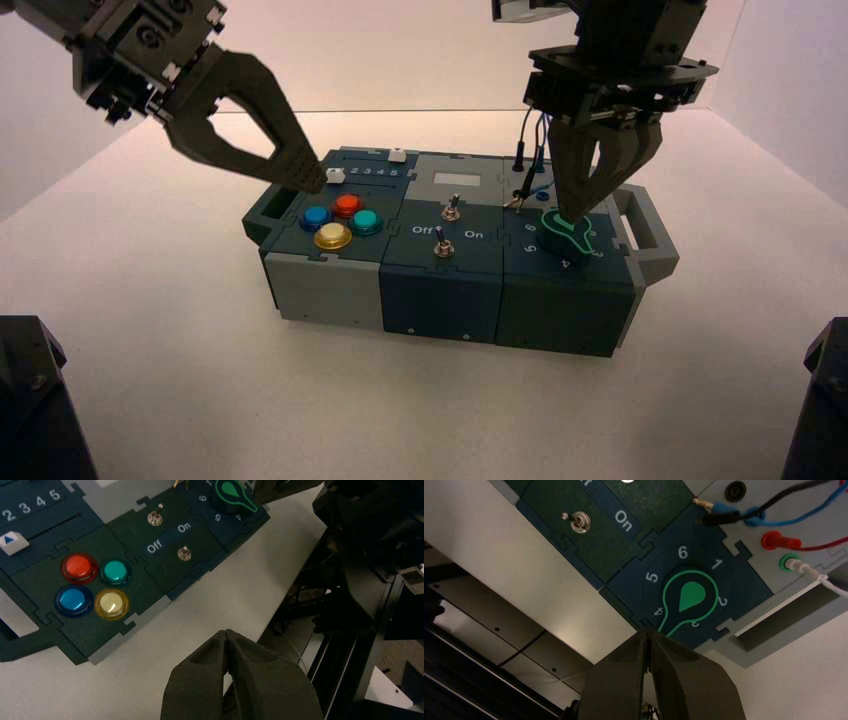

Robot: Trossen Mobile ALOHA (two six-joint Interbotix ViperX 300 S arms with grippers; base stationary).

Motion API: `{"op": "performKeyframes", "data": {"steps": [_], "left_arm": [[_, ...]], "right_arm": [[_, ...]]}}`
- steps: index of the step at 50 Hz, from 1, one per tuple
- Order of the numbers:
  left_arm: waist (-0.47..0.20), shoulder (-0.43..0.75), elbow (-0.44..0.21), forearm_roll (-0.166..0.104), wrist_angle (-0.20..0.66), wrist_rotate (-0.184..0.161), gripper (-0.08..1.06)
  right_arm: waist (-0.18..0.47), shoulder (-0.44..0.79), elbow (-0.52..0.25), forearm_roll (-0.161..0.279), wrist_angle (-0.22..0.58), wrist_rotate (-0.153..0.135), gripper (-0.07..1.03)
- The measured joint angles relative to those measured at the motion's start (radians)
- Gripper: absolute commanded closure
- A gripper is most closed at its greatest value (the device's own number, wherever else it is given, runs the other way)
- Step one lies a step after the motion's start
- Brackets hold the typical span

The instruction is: Turn the knob to position 3.

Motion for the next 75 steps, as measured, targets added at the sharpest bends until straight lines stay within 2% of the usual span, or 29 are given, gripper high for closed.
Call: {"op": "performKeyframes", "data": {"steps": [24, 41, 52, 63, 75], "left_arm": [[0.000, -0.009, 0.002, 0.000, 0.003, 0.002, 1.01], [0.000, -0.002, 0.002, -0.002, 0.025, 0.002, 1.01], [0.000, 0.006, -0.009, -0.005, 0.048, 0.002, 1.01], [0.000, -0.043, -0.011, -0.008, -0.043, 0.046, 1.01], [0.000, -0.081, -0.011, -0.017, -0.057, 0.098, 1.01]], "right_arm": [[0.000, 0.002, 0.034, 0.041, -0.009, 0.002, 0.99], [0.000, 0.051, 0.044, 0.058, -0.077, 0.002, 0.99], [0.003, 0.057, 0.044, 0.060, -0.081, 0.002, 0.99], [0.000, 0.057, 0.044, 0.066, -0.091, 0.002, 0.99], [0.000, 0.057, 0.044, 0.080, -0.092, 0.000, 0.99]]}}
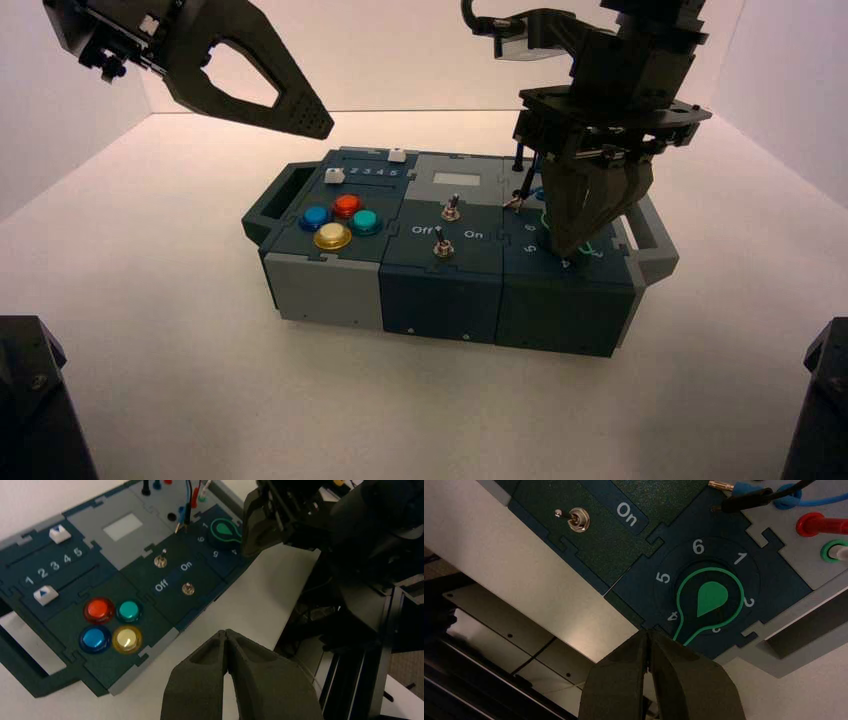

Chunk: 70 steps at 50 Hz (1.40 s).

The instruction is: Turn the knob to position 3.

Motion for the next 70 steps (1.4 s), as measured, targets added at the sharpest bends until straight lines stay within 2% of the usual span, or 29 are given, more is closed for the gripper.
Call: {"op": "performKeyframes", "data": {"steps": [13, 21, 30, 38, 45, 59, 70], "left_arm": [[0.000, 0.002, 0.000, -0.034, 0.037, 0.037, 1.01], [0.000, 0.003, 0.000, -0.049, 0.043, 0.040, 1.01], [0.000, 0.003, 0.000, -0.051, 0.049, 0.040, 1.01], [0.000, 0.003, 0.000, -0.052, 0.051, 0.040, 1.01], [0.000, 0.003, 0.000, -0.052, 0.052, 0.040, 1.01], [0.000, 0.002, -0.002, -0.052, 0.060, 0.038, 1.01], [0.000, 0.000, 0.000, -0.052, 0.069, 0.040, 1.01]], "right_arm": [[0.000, -0.002, 0.000, 0.003, -0.002, 0.000, 0.99], [0.000, -0.002, 0.000, 0.018, 0.000, -0.009, 0.99], [0.000, -0.002, 0.000, 0.051, 0.009, -0.023, 0.99], [0.000, 0.006, 0.008, 0.058, 0.017, -0.026, 0.99], [0.003, 0.015, 0.014, 0.051, 0.014, -0.026, 0.99], [-0.002, 0.026, 0.014, -0.012, -0.005, -0.020, 0.99], [-0.006, 0.029, 0.015, -0.021, -0.005, -0.018, 0.99]]}}
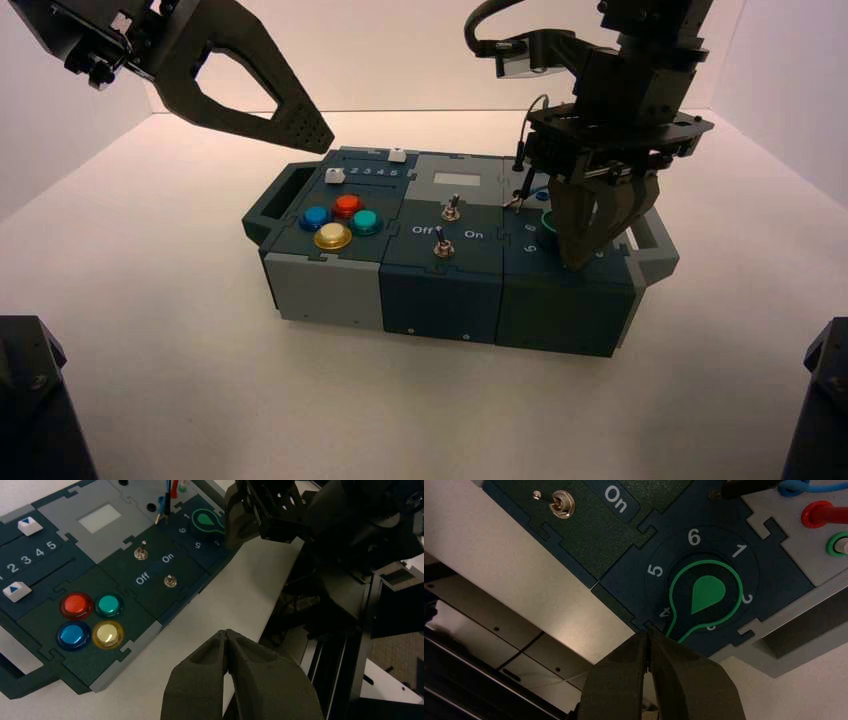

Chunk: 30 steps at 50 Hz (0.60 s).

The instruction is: Turn the knob to position 3.

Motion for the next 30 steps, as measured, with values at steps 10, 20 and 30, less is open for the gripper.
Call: {"op": "performKeyframes", "data": {"steps": [10, 20, 30], "left_arm": [[0.000, -0.002, 0.000, 0.000, 0.021, 0.000, 1.01], [0.000, -0.002, 0.000, 0.000, 0.026, 0.000, 1.01], [0.000, -0.003, 0.000, -0.002, 0.026, -0.002, 1.01]], "right_arm": [[0.000, 0.002, -0.002, -0.015, 0.011, 0.000, 0.99], [-0.006, 0.006, -0.005, -0.048, 0.029, 0.011, 0.98], [-0.006, 0.006, -0.012, -0.060, 0.031, 0.012, 0.99]]}}
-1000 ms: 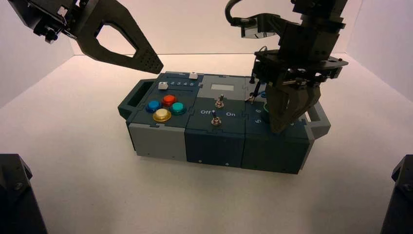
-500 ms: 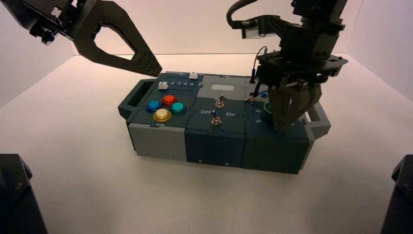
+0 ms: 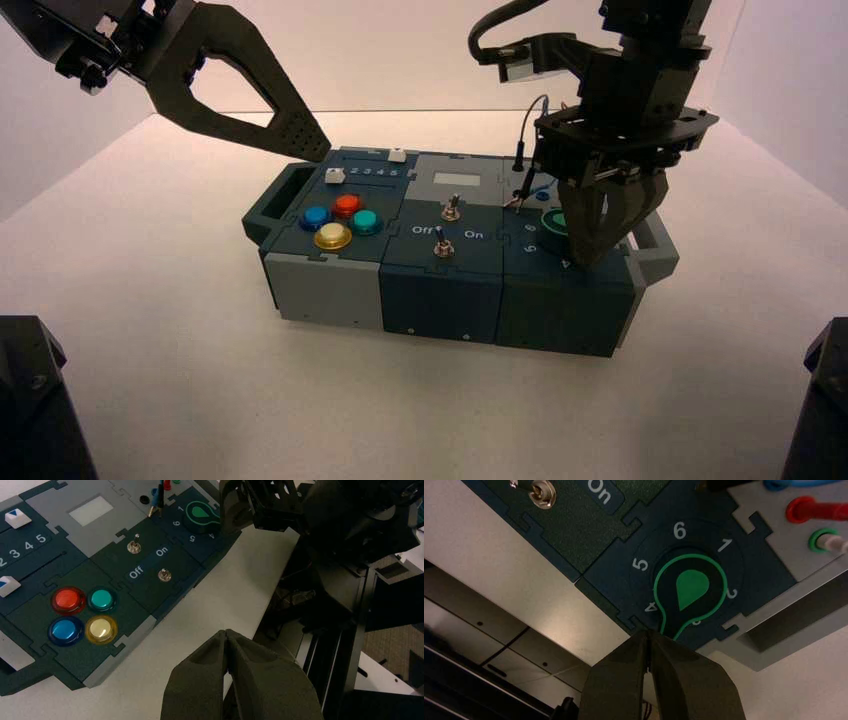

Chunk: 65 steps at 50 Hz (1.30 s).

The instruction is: Turn the knob to position 3.

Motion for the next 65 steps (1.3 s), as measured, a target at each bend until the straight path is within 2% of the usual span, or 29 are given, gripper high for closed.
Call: {"op": "performKeyframes", "data": {"steps": [40, 51, 65], "left_arm": [[0.000, -0.006, 0.000, 0.000, 0.002, 0.002, 1.01], [0.000, -0.006, 0.000, 0.000, 0.002, 0.000, 1.01], [0.000, -0.008, 0.000, 0.000, 0.002, 0.000, 1.01]], "right_arm": [[-0.002, 0.000, -0.021, -0.052, 0.035, 0.000, 0.99], [-0.002, 0.008, -0.035, -0.094, 0.058, 0.000, 0.99], [-0.002, 0.008, -0.038, -0.100, 0.064, -0.002, 0.99]]}}
